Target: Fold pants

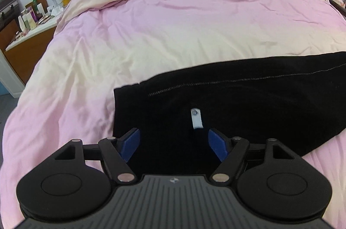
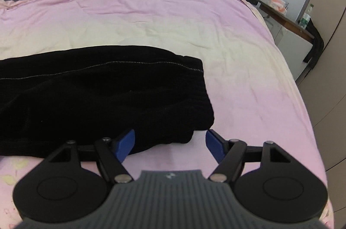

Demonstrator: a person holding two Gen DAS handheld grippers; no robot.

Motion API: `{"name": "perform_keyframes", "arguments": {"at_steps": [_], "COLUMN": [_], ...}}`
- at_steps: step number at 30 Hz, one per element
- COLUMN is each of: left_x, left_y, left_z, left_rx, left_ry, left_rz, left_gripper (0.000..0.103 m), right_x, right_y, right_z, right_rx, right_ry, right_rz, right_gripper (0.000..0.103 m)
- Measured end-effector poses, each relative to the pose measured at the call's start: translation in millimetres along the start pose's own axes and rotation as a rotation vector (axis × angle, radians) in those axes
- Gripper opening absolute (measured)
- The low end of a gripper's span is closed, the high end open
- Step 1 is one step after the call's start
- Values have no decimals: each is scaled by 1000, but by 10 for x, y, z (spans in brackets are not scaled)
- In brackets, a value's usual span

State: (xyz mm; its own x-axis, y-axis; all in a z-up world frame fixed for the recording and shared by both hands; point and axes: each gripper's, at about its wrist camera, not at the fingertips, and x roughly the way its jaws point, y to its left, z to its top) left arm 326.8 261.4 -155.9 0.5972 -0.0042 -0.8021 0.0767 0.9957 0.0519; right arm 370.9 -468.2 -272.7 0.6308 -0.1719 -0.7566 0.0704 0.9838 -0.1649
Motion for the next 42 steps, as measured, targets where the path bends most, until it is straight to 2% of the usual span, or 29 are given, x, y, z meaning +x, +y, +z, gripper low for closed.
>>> {"name": "perform_keyframes", "arguments": {"at_steps": [5,7,9,13,18,21,24,29,32,34,35,36,37,40,42], "left_x": [69,111,127,245,414,525,584,649,618,592,591,583,580,606,658], "left_y": [142,155,146,200,279,318,333,407,373,360,363,366,360,363,354], "left_z": [-446,-598,-720,-828,-858,-865,-843,-877,-863,-857,-850,-851,-835,-748,-701], "left_rx": [-210,-269,-328,-516,-663,-727,-749,-819,-788,-771,-767,-766,-765,-756,-758], "left_ry": [51,76,74,84,80,79,61,28,22,21,22,24,26,32,33], "left_rz": [-48,-44,-71,-190,-251,-276,-284,-303,-274,-261,-259,-259,-259,-256,-260], "left_gripper": [85,88,91,92,93,98,103,103,103,103,103,103,103,103,103], "right_x": [-104,-103,-90,44,223,312,464,660,738,789,811,846,861,836,805], "right_y": [-33,-71,-147,-300,-433,-454,-431,-360,-389,-436,-468,-490,-510,-527,-549], "right_z": [-244,-330,-401,-565,-722,-754,-764,-690,-707,-743,-781,-801,-803,-750,-744], "right_rx": [183,268,373,646,1003,1158,1263,1328,1366,1409,1426,1429,1412,1321,1322], "right_ry": [22,30,39,68,55,18,-5,-62,-99,-111,-110,-112,-117,-132,-146], "right_rz": [95,131,177,321,466,491,509,494,463,445,454,477,492,484,488], "right_gripper": [70,74,74,77,77,78,78,78,69,45,40,24,17,14,13]}}
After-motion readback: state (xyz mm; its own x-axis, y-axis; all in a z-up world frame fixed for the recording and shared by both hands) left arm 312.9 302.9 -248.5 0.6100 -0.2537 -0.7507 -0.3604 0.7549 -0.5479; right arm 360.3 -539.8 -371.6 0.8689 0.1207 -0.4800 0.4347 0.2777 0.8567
